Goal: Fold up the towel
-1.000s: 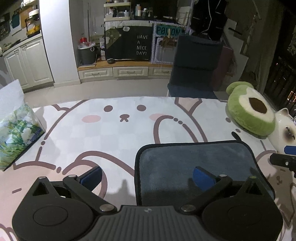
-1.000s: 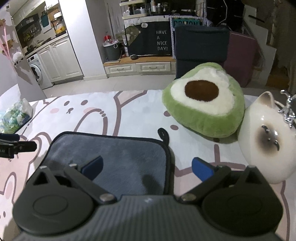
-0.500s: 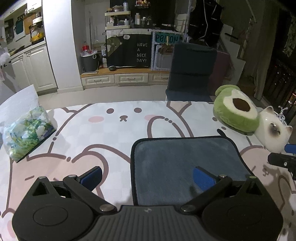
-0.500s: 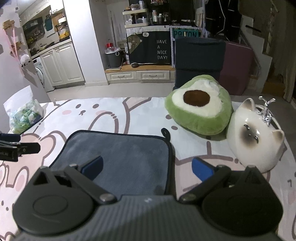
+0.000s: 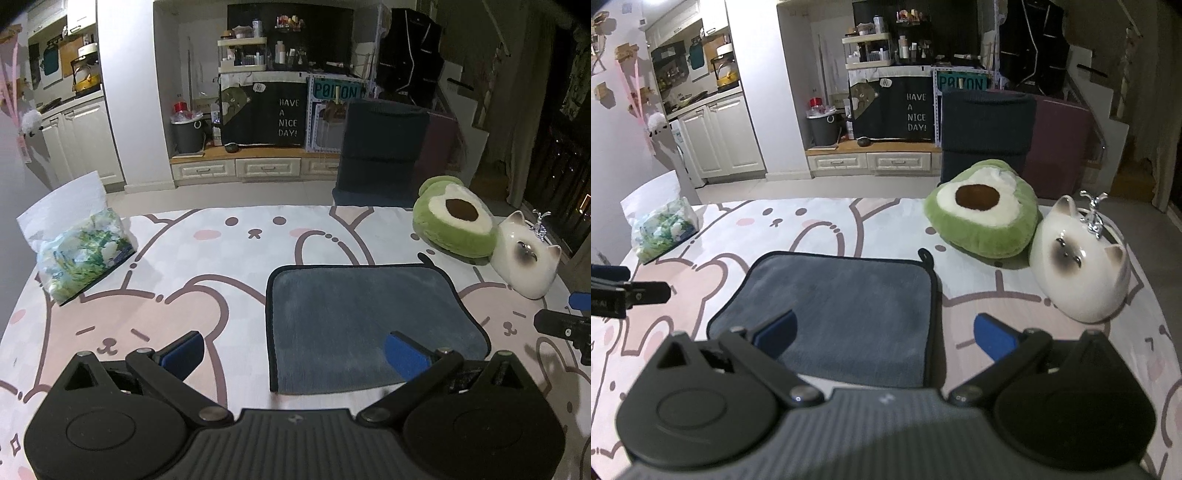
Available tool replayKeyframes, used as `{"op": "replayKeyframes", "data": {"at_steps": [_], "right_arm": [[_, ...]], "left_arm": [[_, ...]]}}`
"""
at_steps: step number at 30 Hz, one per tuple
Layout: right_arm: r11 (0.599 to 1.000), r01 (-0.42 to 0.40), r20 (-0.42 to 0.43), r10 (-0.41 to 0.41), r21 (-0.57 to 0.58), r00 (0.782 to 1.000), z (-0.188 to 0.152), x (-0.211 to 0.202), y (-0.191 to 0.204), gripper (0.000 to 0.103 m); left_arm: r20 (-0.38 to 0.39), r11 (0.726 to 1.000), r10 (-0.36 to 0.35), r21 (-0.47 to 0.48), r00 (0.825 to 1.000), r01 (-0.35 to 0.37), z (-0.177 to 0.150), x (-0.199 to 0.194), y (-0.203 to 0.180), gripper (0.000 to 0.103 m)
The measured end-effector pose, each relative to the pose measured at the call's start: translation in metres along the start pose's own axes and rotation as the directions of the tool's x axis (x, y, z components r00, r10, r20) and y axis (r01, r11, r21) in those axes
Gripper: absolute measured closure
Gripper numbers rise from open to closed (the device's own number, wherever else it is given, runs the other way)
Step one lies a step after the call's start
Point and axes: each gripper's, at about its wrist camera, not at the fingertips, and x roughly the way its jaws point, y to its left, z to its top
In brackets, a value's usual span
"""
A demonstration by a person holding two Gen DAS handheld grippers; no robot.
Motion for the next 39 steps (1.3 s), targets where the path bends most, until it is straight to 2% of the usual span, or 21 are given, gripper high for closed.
{"op": "replayKeyframes", "data": {"at_steps": [24, 39], "right_arm": [[0.999, -0.038, 0.074, 0.040, -0.030, 0.996, -0.038, -0.075, 0.021, 0.000], [0.999, -0.009, 0.119, 0.015, -0.047, 0.993, -0.074, -0.120, 0.029, 0.000]], "left_arm": [[0.090, 1.000, 0.001, 0.001, 0.996, -0.001, -0.038, -0.092, -0.013, 0.000], [0.103, 0.998, 0.034, 0.050, 0.994, -0.040, -0.080, -0.128, -0.027, 0.000]]}}
